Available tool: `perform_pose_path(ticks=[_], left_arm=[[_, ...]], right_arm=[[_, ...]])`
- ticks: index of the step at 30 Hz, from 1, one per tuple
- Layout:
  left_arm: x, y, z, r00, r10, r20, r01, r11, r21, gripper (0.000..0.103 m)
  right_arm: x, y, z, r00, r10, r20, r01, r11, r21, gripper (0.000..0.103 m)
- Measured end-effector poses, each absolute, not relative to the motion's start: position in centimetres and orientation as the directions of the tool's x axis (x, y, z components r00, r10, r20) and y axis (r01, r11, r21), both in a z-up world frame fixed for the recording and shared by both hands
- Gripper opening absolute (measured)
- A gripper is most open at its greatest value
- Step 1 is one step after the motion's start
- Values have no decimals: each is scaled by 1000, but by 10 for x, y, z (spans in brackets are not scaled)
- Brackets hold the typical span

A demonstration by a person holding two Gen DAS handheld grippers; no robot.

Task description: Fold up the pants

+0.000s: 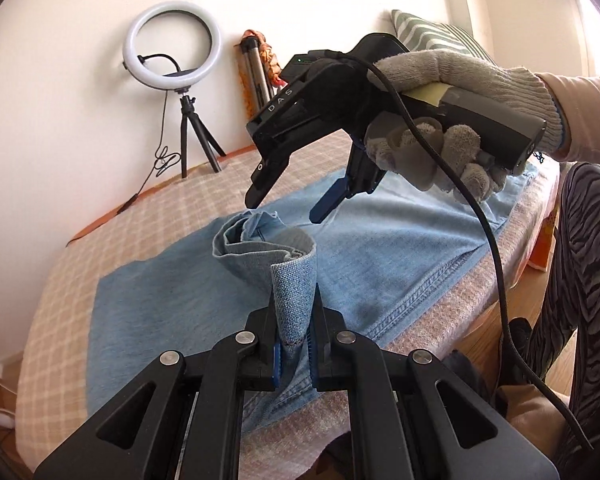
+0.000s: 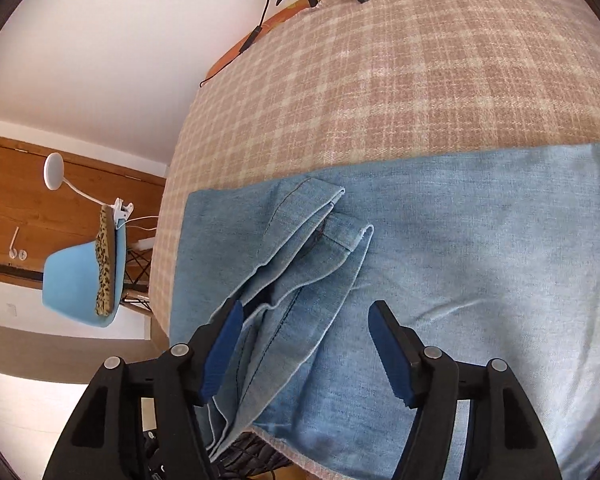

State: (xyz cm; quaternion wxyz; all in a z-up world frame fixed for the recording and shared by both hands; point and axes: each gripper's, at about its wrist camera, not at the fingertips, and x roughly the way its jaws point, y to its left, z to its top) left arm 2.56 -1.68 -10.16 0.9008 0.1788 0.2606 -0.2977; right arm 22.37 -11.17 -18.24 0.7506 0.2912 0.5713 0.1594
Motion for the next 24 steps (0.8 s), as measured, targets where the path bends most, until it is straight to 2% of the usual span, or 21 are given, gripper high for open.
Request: perform_pose_path(ticks=[1,5,9,11,13,15,19,21,24], left_arm=[[25,-18,-102,686,-445,-576,634,754,172,8],[14,-31,-112,683,-428,-592,660,709,248,8],[3,-40,-118,693,-416,-588,670,673,314,8],[5,-36,-114,688,-432,-583,672,683,288,8],[12,-27,-107,674,-452,-584,665,716,214,8],[19,-16,-99,671,-471,-572,652,742,153,8],[30,-2,-84,674,-501,-543,630,774,67,8],[30,0,-79,672,-517,-531,631,774,46,8],[23,-8,-80,676,-515,-527,644,761,82,8]], right_arm=[[222,-113,-186,293,594,-750,107,759,643,84],[221,-117,-200,333,674,-660,153,652,743,84],[234,-107,-213,322,669,-670,173,654,736,82],[236,-101,-216,322,682,-657,172,640,749,81],[236,-97,-214,320,680,-659,156,648,745,76],[229,-101,-209,328,672,-663,145,658,739,76],[212,-118,-202,348,647,-679,152,676,722,84],[208,-122,-205,348,659,-667,170,655,736,85],[213,-121,-213,349,690,-634,177,616,768,84]])
